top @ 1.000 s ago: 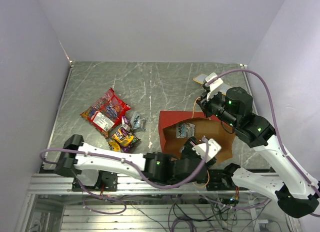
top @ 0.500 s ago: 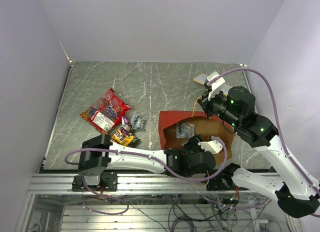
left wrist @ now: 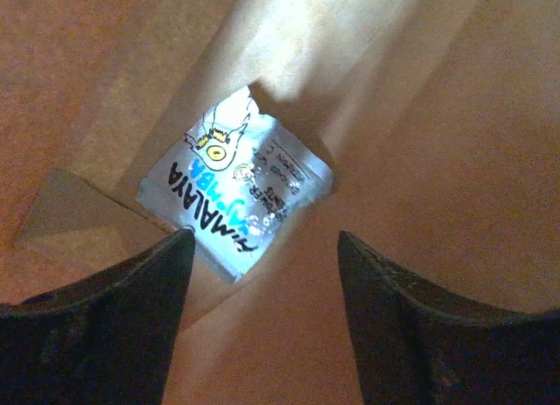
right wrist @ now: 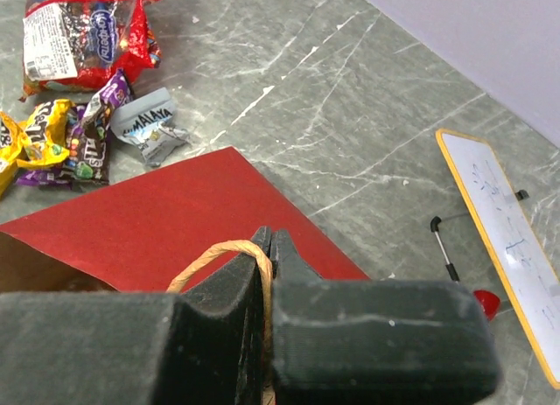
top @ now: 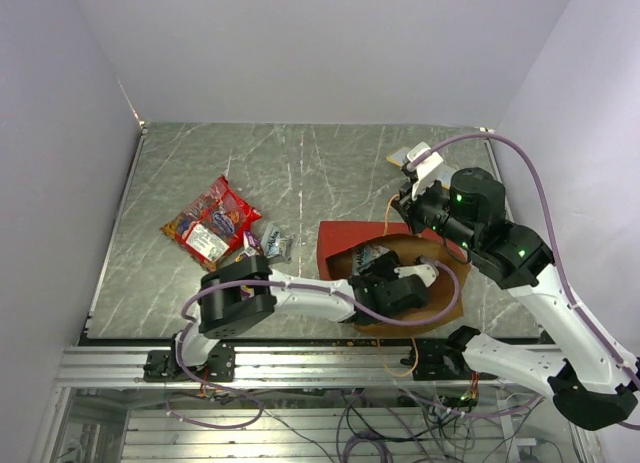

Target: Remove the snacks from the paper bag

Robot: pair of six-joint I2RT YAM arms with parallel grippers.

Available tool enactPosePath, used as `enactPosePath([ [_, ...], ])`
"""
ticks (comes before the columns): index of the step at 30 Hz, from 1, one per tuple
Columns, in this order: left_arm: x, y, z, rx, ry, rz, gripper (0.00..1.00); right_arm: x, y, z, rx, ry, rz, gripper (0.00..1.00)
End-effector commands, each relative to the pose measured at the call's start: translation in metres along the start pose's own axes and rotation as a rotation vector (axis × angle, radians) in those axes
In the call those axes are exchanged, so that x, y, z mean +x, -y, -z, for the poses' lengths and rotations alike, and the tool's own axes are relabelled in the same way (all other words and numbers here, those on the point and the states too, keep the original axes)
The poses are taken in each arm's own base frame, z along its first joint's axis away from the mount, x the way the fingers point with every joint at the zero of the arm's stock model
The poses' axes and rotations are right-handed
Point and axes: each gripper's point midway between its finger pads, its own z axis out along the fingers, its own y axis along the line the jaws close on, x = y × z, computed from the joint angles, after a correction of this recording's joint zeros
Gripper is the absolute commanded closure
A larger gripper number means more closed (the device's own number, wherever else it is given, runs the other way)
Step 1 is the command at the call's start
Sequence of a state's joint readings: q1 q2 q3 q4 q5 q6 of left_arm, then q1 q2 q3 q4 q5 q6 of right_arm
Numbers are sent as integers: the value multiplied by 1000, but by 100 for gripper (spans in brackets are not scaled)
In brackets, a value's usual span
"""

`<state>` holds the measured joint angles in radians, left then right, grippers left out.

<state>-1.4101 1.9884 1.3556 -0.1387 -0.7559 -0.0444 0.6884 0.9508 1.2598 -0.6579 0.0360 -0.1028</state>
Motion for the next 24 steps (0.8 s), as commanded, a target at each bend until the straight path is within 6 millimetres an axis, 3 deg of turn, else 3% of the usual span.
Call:
enactPosePath([
  [1, -4, -11, -27, -15, -28, 37, 20, -13, 0, 7, -17, 26, 35, 100],
  [5, 0, -15, -42, -50, -36, 52, 11, -9, 0, 9, -17, 41, 73, 100],
  [6, 2, -15, -45, -59, -41, 54, 5, -8, 1, 9, -15, 48, 79, 100],
  [9, 9, -17, -54, -86, -59, 65, 2, -7, -1, 8, -26, 51, 86, 100],
  [17, 29, -12, -82, -88, -120, 83, 2, -10, -2, 13, -41, 53, 141, 100],
  [24, 48, -17, -100, -92, -173, 58, 19, -10, -1, 13, -41, 56, 158, 100],
])
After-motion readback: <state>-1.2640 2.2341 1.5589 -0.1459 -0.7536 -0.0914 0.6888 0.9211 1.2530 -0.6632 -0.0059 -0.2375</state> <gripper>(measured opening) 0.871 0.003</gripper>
